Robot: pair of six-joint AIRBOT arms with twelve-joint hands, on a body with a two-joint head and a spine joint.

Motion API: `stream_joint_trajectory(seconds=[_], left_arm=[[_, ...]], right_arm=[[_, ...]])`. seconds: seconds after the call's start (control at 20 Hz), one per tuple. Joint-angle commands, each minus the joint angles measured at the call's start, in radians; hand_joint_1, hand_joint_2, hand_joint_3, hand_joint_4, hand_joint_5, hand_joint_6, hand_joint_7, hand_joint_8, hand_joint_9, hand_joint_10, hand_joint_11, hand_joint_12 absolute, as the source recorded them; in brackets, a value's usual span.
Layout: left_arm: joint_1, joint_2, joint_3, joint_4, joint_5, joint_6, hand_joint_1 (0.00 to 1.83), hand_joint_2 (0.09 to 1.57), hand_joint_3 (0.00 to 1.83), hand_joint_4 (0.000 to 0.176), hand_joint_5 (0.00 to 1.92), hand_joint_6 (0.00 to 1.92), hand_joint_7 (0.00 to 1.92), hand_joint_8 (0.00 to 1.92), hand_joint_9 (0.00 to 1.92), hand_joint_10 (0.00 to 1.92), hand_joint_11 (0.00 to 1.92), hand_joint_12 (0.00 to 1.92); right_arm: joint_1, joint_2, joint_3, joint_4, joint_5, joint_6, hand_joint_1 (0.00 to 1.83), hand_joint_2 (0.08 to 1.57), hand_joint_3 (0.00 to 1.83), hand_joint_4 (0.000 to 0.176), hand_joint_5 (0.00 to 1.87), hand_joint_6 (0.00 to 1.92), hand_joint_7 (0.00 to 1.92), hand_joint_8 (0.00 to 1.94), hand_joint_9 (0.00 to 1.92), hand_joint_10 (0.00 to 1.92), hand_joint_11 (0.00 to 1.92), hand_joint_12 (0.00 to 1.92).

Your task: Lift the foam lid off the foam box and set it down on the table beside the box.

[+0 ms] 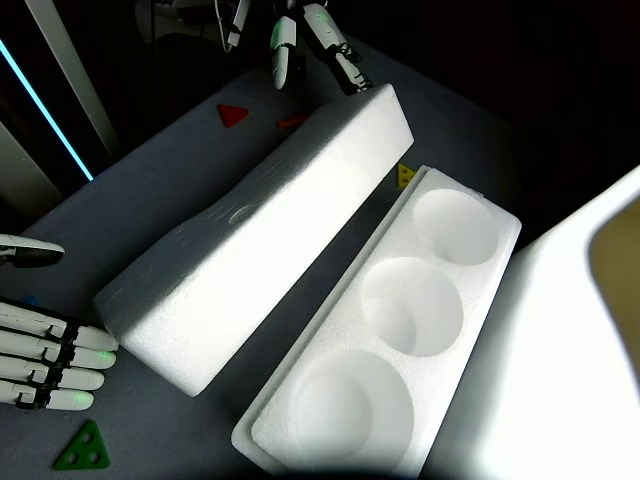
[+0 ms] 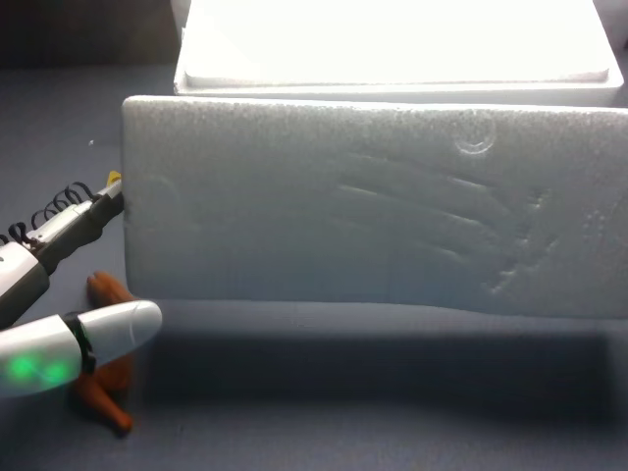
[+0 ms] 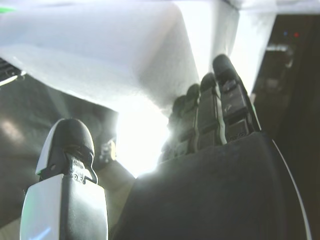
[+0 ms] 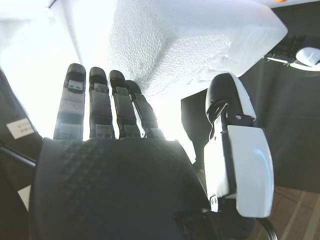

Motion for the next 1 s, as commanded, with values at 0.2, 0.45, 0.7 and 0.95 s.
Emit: stream_joint_trajectory(seconds=[0.2, 0.45, 0.7, 0.95], left_arm=[[0.008, -0.042, 0.025, 0.043, -0.077, -0.032, 0.36, 1.16, 0.00, 0.000, 0.09, 0.00, 0.03, 0.01, 0.16, 0.04, 0.00, 1.25], [0.031, -0.047, 0.036, -0.005, -0.079, -0.024, 0.36, 1.14, 0.00, 0.000, 0.02, 0.00, 0.00, 0.00, 0.08, 0.01, 0.00, 1.27], [0.065, -0.021, 0.025, -0.058, -0.133, 0.001, 0.38, 1.14, 0.00, 0.000, 0.00, 0.00, 0.00, 0.00, 0.00, 0.00, 0.00, 0.67], [0.052, 0.026, 0.009, -0.053, -0.203, 0.044, 0.29, 1.11, 0.00, 0.000, 0.00, 0.00, 0.00, 0.00, 0.00, 0.00, 0.00, 0.00]], right_arm=[[0.005, -0.004, 0.028, -0.030, 0.094, 0.014, 0.41, 1.27, 0.00, 0.000, 0.00, 0.00, 0.00, 0.00, 0.04, 0.04, 0.00, 1.18], [-0.008, -0.011, 0.044, 0.023, 0.078, 0.001, 0.38, 1.25, 0.00, 0.000, 0.00, 0.00, 0.00, 0.00, 0.02, 0.01, 0.00, 1.15], [-0.023, -0.006, 0.046, 0.078, 0.092, -0.029, 0.36, 1.22, 0.00, 0.000, 0.00, 0.00, 0.00, 0.00, 0.02, 0.02, 0.00, 1.43], [-0.015, 0.025, 0.032, 0.078, 0.159, -0.068, 0.31, 1.20, 0.00, 0.000, 0.00, 0.00, 0.00, 0.00, 0.00, 0.00, 0.00, 1.00]])
